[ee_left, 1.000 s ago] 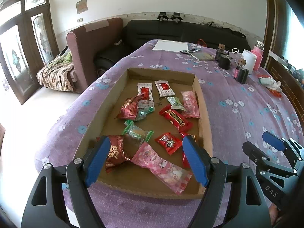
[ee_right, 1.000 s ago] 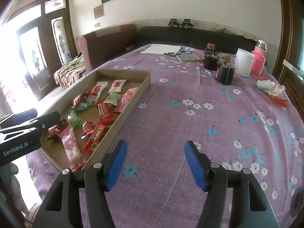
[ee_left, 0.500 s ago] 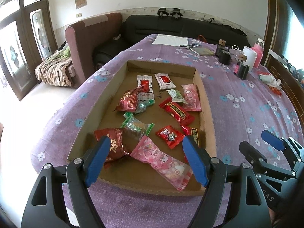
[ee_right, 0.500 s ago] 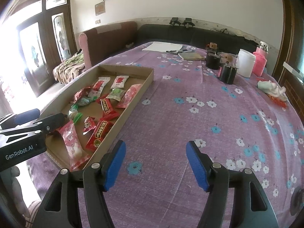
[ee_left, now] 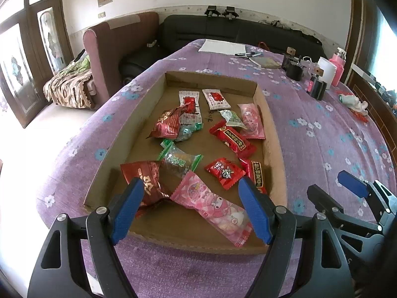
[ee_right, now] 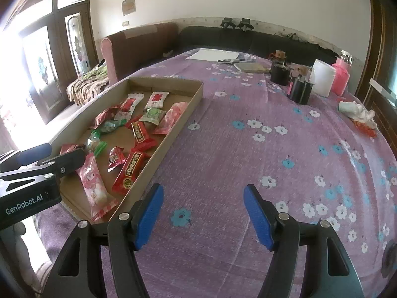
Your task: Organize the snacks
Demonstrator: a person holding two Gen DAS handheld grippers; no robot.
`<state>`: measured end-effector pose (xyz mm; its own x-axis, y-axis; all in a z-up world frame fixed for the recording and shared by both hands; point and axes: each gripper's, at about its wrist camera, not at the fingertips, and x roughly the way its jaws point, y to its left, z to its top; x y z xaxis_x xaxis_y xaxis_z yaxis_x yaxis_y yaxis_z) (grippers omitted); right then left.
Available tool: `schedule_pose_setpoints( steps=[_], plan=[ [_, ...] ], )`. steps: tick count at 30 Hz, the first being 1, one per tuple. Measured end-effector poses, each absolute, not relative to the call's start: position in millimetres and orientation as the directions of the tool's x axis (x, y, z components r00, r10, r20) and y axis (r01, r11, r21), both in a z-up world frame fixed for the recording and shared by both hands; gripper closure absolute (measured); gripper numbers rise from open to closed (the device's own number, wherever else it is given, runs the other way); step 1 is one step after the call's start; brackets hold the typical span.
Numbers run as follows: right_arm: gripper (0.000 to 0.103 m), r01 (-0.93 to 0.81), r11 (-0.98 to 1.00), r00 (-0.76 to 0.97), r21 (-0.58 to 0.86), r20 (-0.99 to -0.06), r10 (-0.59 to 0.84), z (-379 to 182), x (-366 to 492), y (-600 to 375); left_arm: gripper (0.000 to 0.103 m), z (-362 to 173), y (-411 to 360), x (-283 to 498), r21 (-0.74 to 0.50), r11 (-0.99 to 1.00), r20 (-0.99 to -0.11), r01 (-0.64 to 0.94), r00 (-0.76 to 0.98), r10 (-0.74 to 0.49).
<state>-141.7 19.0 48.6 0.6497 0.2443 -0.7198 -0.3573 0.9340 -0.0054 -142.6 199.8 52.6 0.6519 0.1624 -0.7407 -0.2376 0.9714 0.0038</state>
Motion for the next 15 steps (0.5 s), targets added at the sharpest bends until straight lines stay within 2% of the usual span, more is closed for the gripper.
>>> schedule_pose_setpoints(
  steps=[15],
  plan=[
    [0.034,-0.353,0.936,0.641,-0.006,-0.73,0.237,42.9,-141.8,21.3,0.024,51.1,200.7,-143.3,0.002,0.971,-0.744,-0.237,0.648,0.16]
  ],
)
